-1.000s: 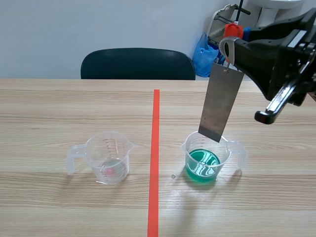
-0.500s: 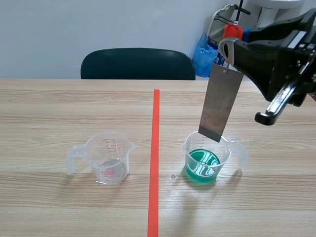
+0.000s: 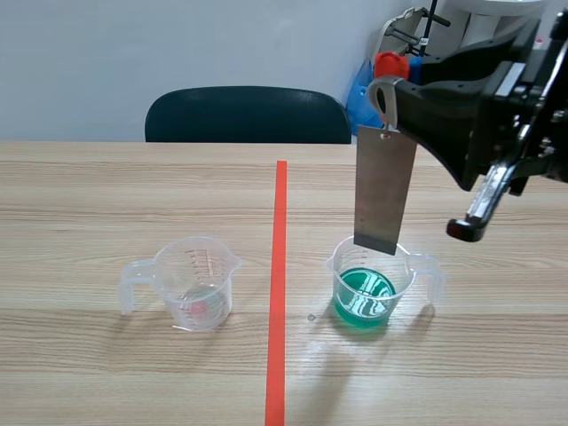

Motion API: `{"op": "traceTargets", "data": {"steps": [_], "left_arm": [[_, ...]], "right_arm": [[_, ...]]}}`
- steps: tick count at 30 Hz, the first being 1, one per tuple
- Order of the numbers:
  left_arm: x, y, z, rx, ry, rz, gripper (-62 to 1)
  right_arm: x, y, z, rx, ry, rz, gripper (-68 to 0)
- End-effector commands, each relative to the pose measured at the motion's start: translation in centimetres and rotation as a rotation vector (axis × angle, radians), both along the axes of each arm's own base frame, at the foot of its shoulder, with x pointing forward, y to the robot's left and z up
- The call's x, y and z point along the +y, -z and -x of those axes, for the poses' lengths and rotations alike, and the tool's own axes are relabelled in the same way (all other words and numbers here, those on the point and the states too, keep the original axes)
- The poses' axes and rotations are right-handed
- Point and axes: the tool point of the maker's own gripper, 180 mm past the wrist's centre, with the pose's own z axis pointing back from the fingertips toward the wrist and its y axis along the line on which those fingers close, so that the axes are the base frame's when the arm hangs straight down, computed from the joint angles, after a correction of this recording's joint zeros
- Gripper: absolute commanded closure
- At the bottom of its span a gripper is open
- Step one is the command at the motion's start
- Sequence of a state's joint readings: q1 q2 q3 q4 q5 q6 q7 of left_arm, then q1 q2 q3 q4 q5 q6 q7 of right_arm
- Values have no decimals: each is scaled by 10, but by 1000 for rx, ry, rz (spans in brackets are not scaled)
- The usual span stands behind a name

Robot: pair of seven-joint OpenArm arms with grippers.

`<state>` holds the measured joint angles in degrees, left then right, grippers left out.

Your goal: Do the redox reaction experiment

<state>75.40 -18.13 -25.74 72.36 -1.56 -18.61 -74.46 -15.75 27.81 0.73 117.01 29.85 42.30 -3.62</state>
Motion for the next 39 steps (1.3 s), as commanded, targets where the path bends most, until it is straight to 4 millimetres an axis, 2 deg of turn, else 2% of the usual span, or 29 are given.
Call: {"op": "traceTargets", "data": {"steps": [1,15,20,30,39], "left_arm": [[-1,-6,-3,-33,0,8,-623],[-1,-6,-3,-33,0,8,-623],[-1,-6,-3,-33,0,7,-623],[-1,-6,-3,-33,0,7,-623],[-1,-7,-3,-34,0,7,-623]], "right_arm": [[7,-10,1,-31,-32,-8,-7],[52,-25,9,-78,-185,-36,-7],[65,-30,1,-78,-168,-50,-7],[100,-31,-4,-51,-241,-99,-7],[126,-19,-18,15,-278,-139,-7]]}}
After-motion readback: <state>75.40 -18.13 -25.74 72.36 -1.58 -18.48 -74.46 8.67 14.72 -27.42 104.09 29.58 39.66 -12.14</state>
